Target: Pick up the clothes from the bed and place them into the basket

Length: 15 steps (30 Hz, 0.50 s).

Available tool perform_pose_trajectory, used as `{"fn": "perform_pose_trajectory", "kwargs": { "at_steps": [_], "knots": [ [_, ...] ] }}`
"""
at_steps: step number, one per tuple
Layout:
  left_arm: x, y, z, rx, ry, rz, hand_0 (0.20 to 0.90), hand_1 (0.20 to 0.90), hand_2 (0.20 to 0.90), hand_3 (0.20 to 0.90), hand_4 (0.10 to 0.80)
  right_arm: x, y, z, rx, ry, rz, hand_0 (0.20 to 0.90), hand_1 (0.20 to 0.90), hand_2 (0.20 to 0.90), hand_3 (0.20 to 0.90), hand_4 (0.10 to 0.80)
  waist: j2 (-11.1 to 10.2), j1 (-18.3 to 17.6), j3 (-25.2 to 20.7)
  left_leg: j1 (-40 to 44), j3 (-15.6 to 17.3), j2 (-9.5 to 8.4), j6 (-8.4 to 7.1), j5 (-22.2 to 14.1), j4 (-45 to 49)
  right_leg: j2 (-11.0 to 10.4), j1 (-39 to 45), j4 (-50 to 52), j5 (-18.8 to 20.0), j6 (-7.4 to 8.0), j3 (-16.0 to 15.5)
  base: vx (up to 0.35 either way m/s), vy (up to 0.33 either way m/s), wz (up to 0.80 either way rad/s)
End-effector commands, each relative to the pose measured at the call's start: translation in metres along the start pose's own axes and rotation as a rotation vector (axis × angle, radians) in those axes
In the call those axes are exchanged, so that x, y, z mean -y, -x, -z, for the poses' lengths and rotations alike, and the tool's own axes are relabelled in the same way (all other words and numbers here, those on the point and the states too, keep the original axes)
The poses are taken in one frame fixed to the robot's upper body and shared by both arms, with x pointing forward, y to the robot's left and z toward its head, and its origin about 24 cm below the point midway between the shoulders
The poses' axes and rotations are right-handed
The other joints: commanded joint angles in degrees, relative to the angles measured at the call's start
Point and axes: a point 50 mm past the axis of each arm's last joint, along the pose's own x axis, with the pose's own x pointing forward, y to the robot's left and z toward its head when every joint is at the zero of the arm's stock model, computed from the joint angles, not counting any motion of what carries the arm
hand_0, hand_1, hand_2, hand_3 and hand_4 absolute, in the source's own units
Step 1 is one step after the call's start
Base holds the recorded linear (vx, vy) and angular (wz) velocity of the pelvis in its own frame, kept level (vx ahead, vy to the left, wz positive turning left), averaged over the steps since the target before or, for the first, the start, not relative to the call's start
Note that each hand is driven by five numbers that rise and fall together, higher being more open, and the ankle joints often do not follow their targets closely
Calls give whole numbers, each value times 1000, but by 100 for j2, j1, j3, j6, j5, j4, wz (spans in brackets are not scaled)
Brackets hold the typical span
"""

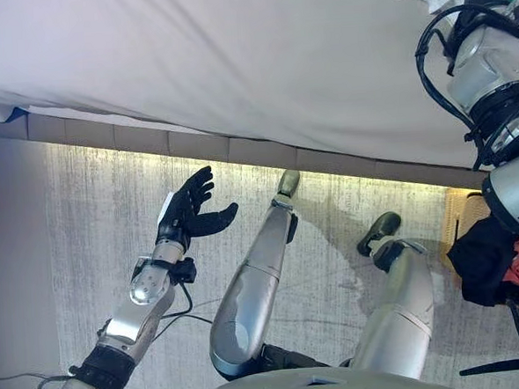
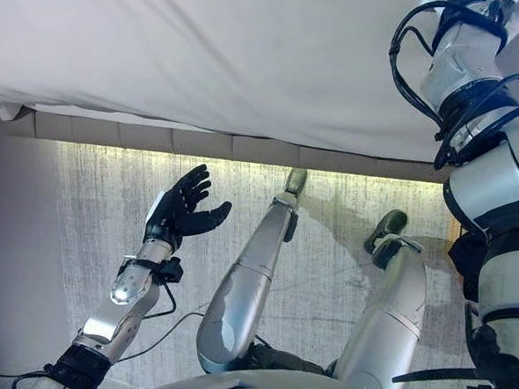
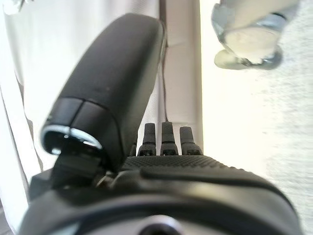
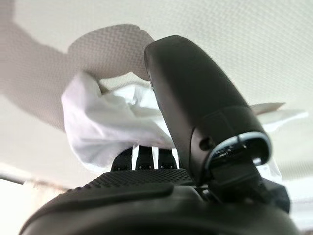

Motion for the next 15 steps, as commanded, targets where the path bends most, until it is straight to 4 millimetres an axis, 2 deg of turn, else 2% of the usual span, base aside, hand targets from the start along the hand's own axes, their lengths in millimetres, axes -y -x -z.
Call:
{"fn": "perform_pose_trajectory", "kwargs": {
  "at_steps": [1,8,12,15],
  "knots": [
    [-10,4,-35,193,18,-9,900,900,900,900,800,49,-8,33,-119,140,129,300,300,300,200,100,352,95,-160,105,109,64,393,-644,326,425,250,610,-428,-319,-59,13,12,-5],
    [-16,6,-36,191,21,-19,900,900,900,900,800,49,-9,41,-127,143,143,300,300,300,200,100,302,81,-160,403,161,106,385,-704,345,372,572,571,-438,-327,-120,20,-2,-5],
    [-17,5,-37,191,5,-23,900,900,900,900,800,43,-9,42,-105,109,149,300,300,300,200,100,181,9,-160,893,220,214,374,-742,208,332,1080,328,-388,-305,-179,37,-2,-7],
    [-18,2,-38,190,0,-31,900,900,900,900,800,37,-9,41,-82,17,164,300,300,300,200,100,79,-57,-160,1330,281,297,365,-773,48,319,1523,84,-346,-283,-218,38,6,-9]
  ]
}}
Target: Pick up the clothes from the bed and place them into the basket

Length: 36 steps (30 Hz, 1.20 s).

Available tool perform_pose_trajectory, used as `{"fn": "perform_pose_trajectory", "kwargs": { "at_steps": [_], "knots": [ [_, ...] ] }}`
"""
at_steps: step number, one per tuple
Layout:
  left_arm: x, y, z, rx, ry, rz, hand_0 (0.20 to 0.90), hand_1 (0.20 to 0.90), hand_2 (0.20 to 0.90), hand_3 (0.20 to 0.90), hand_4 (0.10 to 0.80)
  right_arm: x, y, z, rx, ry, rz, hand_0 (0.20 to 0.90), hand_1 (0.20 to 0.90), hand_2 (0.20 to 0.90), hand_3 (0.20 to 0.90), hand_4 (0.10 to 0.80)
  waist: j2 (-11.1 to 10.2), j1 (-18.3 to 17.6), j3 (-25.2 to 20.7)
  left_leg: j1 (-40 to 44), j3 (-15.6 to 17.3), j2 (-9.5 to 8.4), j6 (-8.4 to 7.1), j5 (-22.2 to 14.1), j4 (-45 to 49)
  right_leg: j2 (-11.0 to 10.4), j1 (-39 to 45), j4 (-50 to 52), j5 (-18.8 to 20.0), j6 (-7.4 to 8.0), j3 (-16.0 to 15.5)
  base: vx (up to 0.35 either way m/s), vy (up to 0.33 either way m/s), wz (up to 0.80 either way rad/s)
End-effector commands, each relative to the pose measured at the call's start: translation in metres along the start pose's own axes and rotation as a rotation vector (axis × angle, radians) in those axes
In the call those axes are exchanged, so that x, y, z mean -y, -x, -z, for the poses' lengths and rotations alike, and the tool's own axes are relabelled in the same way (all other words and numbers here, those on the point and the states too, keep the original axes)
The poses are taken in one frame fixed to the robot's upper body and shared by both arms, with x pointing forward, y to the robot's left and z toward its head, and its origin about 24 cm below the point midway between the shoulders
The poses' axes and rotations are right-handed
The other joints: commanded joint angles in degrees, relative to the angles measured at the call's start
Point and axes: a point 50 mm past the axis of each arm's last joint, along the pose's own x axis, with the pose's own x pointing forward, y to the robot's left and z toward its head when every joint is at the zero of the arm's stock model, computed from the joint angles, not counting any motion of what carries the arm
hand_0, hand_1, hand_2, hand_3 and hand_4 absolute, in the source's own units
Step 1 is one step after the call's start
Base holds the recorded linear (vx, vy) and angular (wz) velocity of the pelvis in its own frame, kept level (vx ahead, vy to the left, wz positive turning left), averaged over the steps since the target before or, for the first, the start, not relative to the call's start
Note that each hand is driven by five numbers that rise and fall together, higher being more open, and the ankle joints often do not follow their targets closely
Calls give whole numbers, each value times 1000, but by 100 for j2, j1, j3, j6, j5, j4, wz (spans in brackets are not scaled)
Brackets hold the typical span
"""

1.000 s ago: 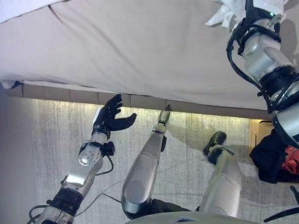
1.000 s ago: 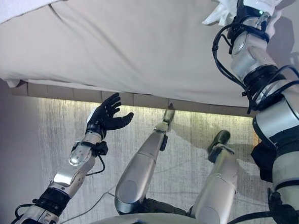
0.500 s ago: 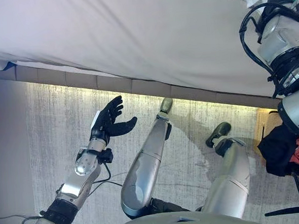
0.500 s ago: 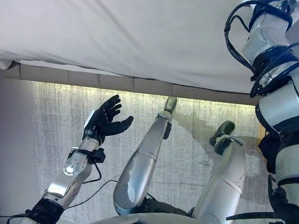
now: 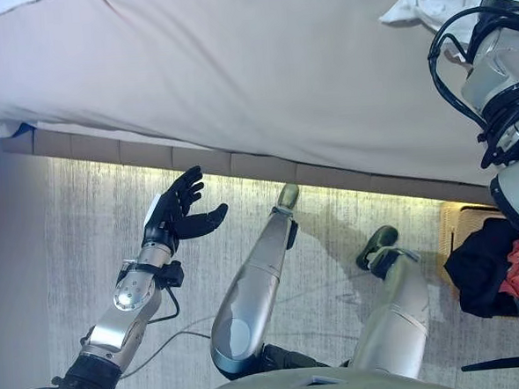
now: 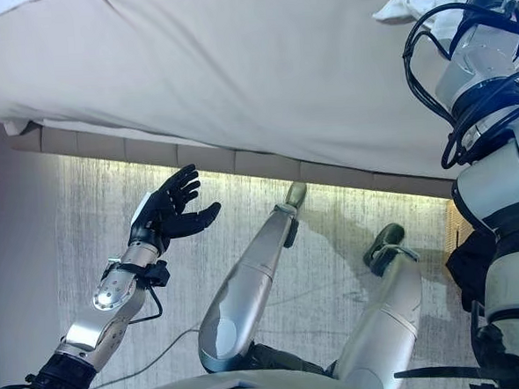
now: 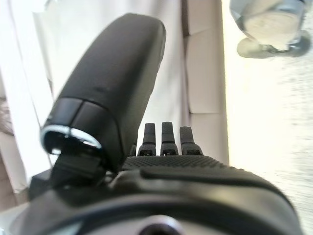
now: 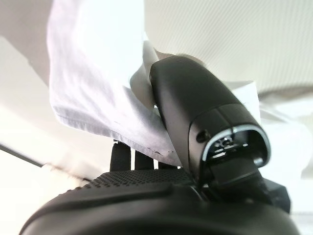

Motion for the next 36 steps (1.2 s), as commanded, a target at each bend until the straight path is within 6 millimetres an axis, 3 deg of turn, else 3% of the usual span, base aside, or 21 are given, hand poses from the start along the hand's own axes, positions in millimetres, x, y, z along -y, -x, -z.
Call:
{"fn": "perform_pose_trajectory", "kwargs": {
  "at_steps": [1,9,11,18,21,31,36],
  "knots": [
    [-8,-3,-29,154,9,-34,900,900,900,900,800,47,-5,25,-31,-98,226,300,300,300,200,100,45,32,-159,649,69,285,176,-600,-91,312,769,266,-354,-250,-291,44,17,-10],
    [-10,-13,-22,93,-15,-65,900,900,900,900,800,53,3,10,175,-419,297,300,300,300,200,100,-346,-331,-160,2276,285,557,72,-595,-813,326,2359,-680,-199,-159,-280,64,33,-23],
    [-11,-16,-21,79,-23,-80,900,900,900,900,800,57,6,10,210,-480,310,300,300,300,200,100,-445,-449,-244,2601,381,653,54,-422,-1099,347,2688,-1037,-23,-176,-296,37,37,-23],
    [-18,-11,-4,0,-37,-100,900,900,900,900,800,69,10,23,287,-541,347,300,300,300,200,100,-715,-738,-967,3483,604,956,-121,-202,-2025,585,3575,-2330,331,-45,-194,126,23,-28],
    [-19,-4,11,-60,-48,-102,900,900,900,900,800,77,12,34,312,-555,367,300,300,300,200,100,-852,-971,-1492,3924,796,1095,-236,9,-2577,735,3927,-3021,634,65,-23,149,47,-27],
    [-23,-5,23,-92,-40,-119,900,900,900,900,800,96,15,65,294,-611,446,300,300,300,200,100,-971,-1413,-2334,4795,1143,1246,-416,455,-4138,1005,4363,-4349,1322,343,261,71,38,-28],
    [-21,-9,30,-103,-38,-107,900,900,900,900,800,95,17,74,285,-625,459,300,300,300,200,100,-1018,-1659,-2490,4905,1273,1258,-445,402,-4278,1112,4376,-4625,1456,384,456,-23,4,-19]
  ]
}}
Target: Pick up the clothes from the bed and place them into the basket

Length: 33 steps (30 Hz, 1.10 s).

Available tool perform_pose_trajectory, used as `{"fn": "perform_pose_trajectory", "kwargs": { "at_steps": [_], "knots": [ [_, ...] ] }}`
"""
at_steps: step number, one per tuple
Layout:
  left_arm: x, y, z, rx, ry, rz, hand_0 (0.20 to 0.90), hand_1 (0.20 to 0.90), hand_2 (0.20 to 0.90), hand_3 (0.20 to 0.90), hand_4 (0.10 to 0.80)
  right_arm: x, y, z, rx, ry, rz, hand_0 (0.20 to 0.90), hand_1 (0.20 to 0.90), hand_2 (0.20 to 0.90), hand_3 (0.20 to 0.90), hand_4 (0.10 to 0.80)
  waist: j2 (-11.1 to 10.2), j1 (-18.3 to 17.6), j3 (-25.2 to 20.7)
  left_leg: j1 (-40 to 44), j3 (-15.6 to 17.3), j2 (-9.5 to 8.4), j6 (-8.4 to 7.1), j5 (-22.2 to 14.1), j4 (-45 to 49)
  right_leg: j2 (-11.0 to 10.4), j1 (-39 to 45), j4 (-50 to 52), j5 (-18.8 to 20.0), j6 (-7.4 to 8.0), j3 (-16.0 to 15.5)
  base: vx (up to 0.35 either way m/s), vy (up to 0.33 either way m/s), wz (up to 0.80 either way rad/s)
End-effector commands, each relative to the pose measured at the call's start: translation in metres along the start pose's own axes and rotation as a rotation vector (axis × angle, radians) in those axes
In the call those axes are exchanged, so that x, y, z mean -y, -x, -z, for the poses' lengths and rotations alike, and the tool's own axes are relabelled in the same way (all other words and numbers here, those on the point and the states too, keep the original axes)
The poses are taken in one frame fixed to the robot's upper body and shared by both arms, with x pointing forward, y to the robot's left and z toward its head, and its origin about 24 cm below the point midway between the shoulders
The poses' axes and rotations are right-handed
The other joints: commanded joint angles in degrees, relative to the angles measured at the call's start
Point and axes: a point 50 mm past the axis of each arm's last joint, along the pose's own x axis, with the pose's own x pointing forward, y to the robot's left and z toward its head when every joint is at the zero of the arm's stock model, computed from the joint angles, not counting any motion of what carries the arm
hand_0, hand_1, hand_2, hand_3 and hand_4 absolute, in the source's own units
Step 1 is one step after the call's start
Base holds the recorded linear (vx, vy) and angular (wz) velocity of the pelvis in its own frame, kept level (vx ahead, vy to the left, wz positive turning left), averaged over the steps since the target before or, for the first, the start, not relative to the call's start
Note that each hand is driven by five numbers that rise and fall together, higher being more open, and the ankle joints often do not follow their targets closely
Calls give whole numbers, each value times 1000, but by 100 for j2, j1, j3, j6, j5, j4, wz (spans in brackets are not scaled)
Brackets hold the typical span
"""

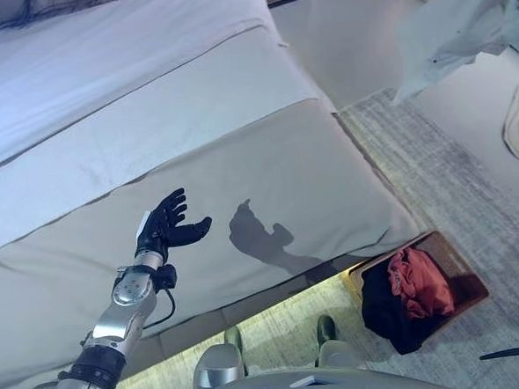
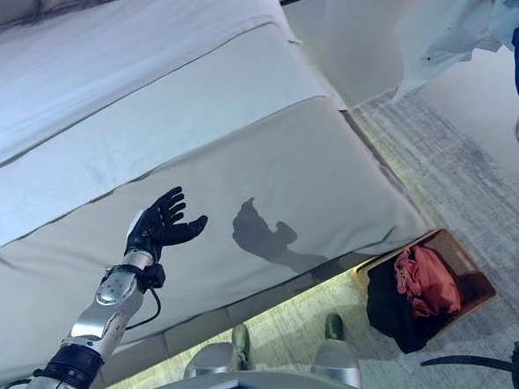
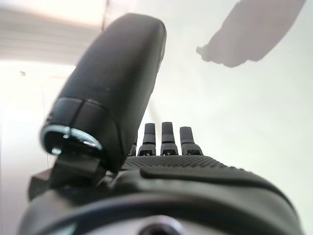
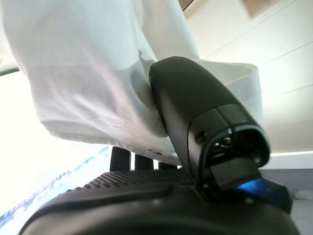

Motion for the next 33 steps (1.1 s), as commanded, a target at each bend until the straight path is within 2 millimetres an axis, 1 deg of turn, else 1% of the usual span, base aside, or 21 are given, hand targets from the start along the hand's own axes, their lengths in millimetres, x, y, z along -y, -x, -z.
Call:
{"fn": "perform_pose_trajectory", "kwargs": {
  "at_steps": [1,3,5,10,11,12,13,16,18,23,26,27,30,33],
  "knots": [
    [-3,2,-13,120,-45,22,900,900,900,900,800,38,0,-22,151,-13,163,300,300,300,200,100,-142,19,-839,-213,-108,443,-259,139,-510,20,-334,208,-161,120,106,-25,9,-24],
    [1,1,-11,117,-55,35,900,900,900,900,800,33,1,-14,117,-21,125,300,300,300,200,100,-138,-93,-866,-149,-11,459,-267,96,-510,53,-340,162,-136,122,196,-34,9,-16],
    [4,-2,-12,119,-64,44,900,900,900,900,800,24,2,-2,71,-37,61,300,300,300,200,100,-122,-209,-873,-95,84,490,-278,66,-510,94,-362,152,-130,105,296,-59,11,-25],
    [9,-8,-11,112,-59,59,900,900,900,900,800,-8,11,30,-38,-77,-90,300,300,300,200,100,-84,-453,-852,33,226,521,-295,23,-510,215,-384,145,-130,36,521,-20,-8,-23],
    [10,-8,-10,113,-62,61,900,900,900,900,800,-11,12,34,-53,-85,-105,300,300,300,200,100,-85,-465,-851,48,246,526,-297,18,-510,226,-388,142,-127,30,540,9,-50,-19],
    [10,-8,-9,111,-57,61,900,900,900,900,800,-24,18,47,-90,-97,-146,300,300,300,200,100,-62,-525,-845,86,284,533,-307,7,-510,263,-404,131,-117,9,606,4,-57,-24],
    [10,-8,-8,111,-56,62,900,900,900,900,800,-28,20,52,-107,-99,-162,300,300,300,200,100,-59,-535,-841,101,300,537,-311,4,-510,276,-414,130,-110,1,630,-6,-73,-24],
    [14,-10,-8,107,-53,66,900,900,900,900,800,-52,33,74,-176,-100,-220,300,300,300,200,100,-1,-611,-792,150,374,553,-326,-13,-510,327,-457,106,-80,-40,699,-29,-72,-24],
    [16,-11,-8,106,-55,74,900,900,900,900,800,-62,40,87,-223,-93,-252,300,300,300,200,100,36,-647,-760,170,446,562,-346,-18,-510,340,-499,101,-65,-48,720,-46,-66,-25],
    [22,-12,-11,110,-51,85,900,900,900,900,800,-78,55,114,-320,-86,-305,300,300,300,200,100,166,-677,-681,166,521,561,-374,-5,-510,352,-555,77,-37,-68,726,-41,-52,-10],
    [26,-15,-15,119,-53,93,900,900,900,900,800,-87,62,123,-356,-82,-326,300,300,300,200,100,245,-675,-621,126,518,547,-373,11,-510,347,-600,82,-29,-70,707,-67,-42,-7],
    [30,-16,-18,130,-53,98,900,900,900,900,800,-91,65,126,-373,-78,-330,300,300,300,200,100,312,-681,-568,89,521,537,-372,25,-510,338,-640,85,-26,-71,698,-103,-34,-3],
    [35,-19,-25,151,-46,104,900,900,900,900,800,-97,70,132,-397,-67,-334,300,300,300,200,100,442,-707,-473,40,541,513,-375,42,-510,311,-690,86,-31,-66,683,-80,-8,-4],
    [38,-19,-28,160,-40,105,900,900,900,900,800,-101,76,139,-430,-62,-343,300,300,300,200,100,530,-730,-410,21,565,494,-371,44,-510,293,-684,69,-41,-62,670,-27,1,1]
  ]
}}
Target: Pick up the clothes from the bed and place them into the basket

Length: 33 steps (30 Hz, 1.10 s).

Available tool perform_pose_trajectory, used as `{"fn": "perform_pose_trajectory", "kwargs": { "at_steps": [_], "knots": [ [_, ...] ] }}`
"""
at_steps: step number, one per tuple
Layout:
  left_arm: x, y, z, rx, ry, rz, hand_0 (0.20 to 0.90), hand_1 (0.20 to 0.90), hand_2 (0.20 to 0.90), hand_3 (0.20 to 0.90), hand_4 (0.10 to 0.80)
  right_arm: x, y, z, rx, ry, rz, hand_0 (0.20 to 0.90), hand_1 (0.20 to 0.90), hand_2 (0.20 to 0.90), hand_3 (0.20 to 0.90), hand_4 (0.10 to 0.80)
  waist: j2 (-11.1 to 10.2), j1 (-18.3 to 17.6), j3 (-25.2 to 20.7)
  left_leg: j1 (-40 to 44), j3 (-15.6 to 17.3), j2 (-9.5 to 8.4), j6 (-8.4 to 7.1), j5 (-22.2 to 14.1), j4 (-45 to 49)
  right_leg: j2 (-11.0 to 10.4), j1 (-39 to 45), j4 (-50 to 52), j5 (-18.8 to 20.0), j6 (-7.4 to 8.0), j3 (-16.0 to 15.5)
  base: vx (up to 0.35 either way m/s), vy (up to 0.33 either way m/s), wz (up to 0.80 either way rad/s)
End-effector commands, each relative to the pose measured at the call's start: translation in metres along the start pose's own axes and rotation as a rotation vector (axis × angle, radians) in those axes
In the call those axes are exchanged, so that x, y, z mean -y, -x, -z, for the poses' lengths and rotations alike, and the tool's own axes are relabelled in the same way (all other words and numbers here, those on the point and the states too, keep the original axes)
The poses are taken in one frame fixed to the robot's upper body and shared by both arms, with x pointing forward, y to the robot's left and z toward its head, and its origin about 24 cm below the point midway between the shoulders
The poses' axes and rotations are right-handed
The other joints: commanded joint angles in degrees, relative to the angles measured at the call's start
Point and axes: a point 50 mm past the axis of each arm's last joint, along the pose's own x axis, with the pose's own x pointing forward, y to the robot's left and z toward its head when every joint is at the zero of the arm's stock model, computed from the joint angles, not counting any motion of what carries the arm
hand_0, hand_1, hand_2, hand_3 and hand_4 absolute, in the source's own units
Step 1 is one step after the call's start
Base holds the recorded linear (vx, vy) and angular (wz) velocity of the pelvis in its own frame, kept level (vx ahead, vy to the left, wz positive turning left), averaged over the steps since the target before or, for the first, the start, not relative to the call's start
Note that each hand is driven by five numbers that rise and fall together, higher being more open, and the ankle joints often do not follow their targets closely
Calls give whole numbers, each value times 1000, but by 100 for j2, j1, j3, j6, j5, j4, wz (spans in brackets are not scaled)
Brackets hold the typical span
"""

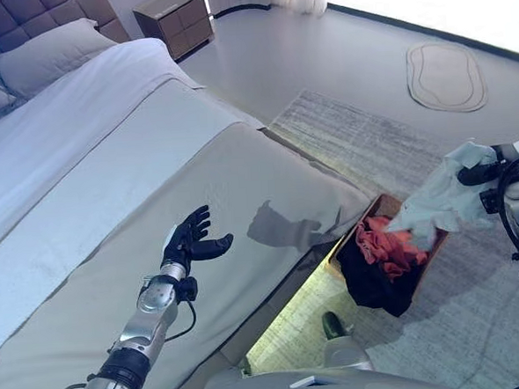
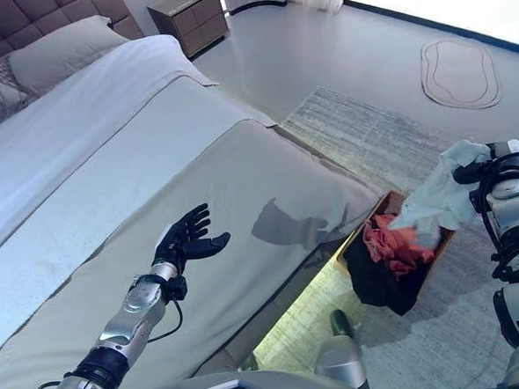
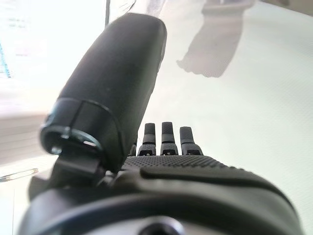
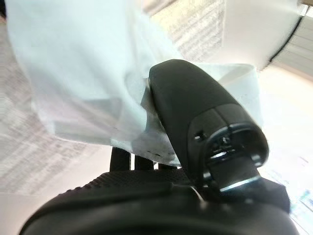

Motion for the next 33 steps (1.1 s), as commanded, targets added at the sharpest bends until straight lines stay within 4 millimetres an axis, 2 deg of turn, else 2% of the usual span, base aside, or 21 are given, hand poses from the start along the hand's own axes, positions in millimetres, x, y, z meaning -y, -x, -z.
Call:
{"fn": "perform_pose_trajectory", "kwargs": {
  "at_steps": [1,7,11,19,20,21,22,24,25,33],
  "knots": [
    [2,-15,-54,222,-54,10,900,900,900,900,800,31,0,-48,174,-62,135,300,300,300,200,100,-200,205,-33,459,-162,130,-160,-575,49,55,-47,92,-1,-257,-184,0,0,0],
    [3,-14,-55,224,-58,20,900,900,900,900,800,17,-1,-39,158,-24,113,300,300,300,200,100,-96,213,31,441,-155,112,-150,-566,49,27,-39,75,-2,-256,-219,0,0,0],
    [2,-13,-54,223,-54,20,900,900,900,900,800,15,-1,-33,144,11,120,300,300,300,200,100,-49,225,61,438,-133,103,-145,-574,49,13,-55,66,-1,-247,-226,0,0,0],
    [1,-11,-55,231,-58,31,900,900,900,900,800,11,-4,-7,35,25,138,300,300,300,200,100,72,269,170,338,-146,61,-125,-555,49,-41,-115,59,10,-212,-239,-3,-1,1],
    [0,-11,-57,236,-61,32,900,900,900,900,800,11,-4,-4,21,21,141,314,314,314,216,116,85,280,190,330,-150,58,-121,-555,49,-56,-119,59,15,-207,-247,0,0,0],
    [0,-11,-57,237,-62,32,900,900,900,900,800,11,-4,-3,16,19,142,361,361,361,271,171,91,282,199,327,-150,57,-121,-553,49,-64,-123,59,17,-206,-251,0,0,0],
    [-1,-11,-59,241,-63,33,900,900,900,900,800,12,-4,-2,8,14,143,338,338,338,244,144,109,288,216,314,-155,50,-116,-548,49,-77,-130,59,26,-199,-259,0,0,0],
    [-1,-11,-59,240,-64,32,900,900,900,900,800,9,-4,2,-1,10,142,331,331,331,236,136,126,293,228,310,-161,44,-105,-536,49,-88,-115,59,28,-194,-268,0,0,0],
    [-2,-11,-59,238,-67,32,900,900,900,900,800,8,-4,3,-6,10,144,900,900,900,900,800,125,302,223,319,-166,39,-98,-536,49,-92,-97,59,26,-192,-271,28,-10,4],
    [-9,-7,-53,206,-82,36,900,900,900,900,800,-5,-2,23,-43,30,115,900,900,900,900,800,31,365,112,406,-175,66,-84,-563,49,-92,18,59,6,-186,-323,44,-27,4]
  ]
}}
